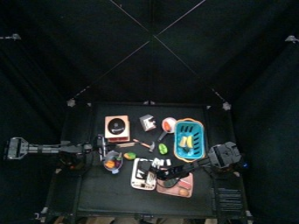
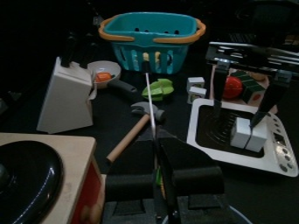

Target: Grab white sushi pieces from stove

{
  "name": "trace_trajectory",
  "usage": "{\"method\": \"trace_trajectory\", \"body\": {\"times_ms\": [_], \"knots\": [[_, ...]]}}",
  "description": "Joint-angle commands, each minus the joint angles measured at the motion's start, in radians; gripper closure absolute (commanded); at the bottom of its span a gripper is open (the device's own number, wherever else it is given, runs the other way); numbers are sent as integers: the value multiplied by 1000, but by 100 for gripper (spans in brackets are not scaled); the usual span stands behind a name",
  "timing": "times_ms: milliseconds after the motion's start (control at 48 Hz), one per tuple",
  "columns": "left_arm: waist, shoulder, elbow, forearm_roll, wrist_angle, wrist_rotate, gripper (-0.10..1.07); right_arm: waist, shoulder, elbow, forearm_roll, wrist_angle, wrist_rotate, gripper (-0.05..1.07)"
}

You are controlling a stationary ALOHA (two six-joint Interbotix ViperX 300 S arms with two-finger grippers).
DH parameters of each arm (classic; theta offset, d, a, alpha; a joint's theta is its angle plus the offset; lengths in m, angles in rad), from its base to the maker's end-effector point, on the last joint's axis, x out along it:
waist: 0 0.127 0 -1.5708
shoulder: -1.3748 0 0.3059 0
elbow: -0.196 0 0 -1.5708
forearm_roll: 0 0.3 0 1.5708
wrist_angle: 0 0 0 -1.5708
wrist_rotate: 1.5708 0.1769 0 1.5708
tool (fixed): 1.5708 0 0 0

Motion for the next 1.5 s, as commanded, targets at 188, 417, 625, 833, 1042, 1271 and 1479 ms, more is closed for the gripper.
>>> {"method": "trace_trajectory", "body": {"times_ms": [188, 417, 625, 833, 1042, 1271, 1479], "knots": [[0, 3, -12, -2, -5, 2, 64, -18, -2, -8, 3, 2, -3, 11], [2, 3, -11, -2, -5, 2, 64, -18, 3, -6, 3, -11, -3, 11], [0, 3, -11, -2, -5, 2, 64, -17, 3, -6, 3, -11, -3, 15], [0, 3, -11, -2, -5, 2, 64, -18, 3, -5, 8, -11, -3, 31], [0, 3, -11, -2, -5, 2, 64, -18, 5, -5, 20, -11, -3, 34], [0, 3, -11, -2, -5, 2, 64, -18, -40, -5, 12, -2, -3, 35], [2, 2, -11, -2, 6, 2, 64, -15, -75, 2, 11, 23, -3, 35]]}}
